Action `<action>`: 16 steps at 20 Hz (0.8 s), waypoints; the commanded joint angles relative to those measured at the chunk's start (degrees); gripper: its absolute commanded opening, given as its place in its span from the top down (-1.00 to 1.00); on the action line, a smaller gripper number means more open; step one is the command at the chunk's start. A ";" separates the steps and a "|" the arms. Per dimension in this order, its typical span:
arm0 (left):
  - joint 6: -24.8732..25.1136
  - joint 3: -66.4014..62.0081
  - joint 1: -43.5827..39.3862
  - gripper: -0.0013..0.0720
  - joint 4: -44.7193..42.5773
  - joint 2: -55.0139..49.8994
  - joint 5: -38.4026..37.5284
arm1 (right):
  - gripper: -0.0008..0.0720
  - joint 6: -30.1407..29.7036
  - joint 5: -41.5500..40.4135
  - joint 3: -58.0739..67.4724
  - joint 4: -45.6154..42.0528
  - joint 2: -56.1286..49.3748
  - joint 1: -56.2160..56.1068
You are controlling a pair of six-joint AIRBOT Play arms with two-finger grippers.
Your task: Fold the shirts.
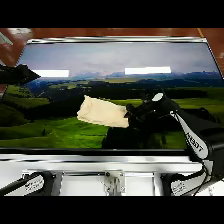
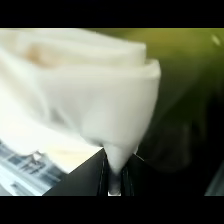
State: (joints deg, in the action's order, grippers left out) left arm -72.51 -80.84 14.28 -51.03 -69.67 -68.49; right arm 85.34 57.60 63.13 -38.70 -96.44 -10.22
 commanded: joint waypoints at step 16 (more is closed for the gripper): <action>0.00 0.00 -0.02 0.87 0.02 0.07 -1.73 | 0.80 1.49 18.97 10.67 -4.76 31.85 63.04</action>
State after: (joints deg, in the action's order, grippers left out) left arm -72.51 -80.84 14.28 -50.98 -69.67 -69.67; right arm 86.39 76.18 73.63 -43.42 -66.76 44.40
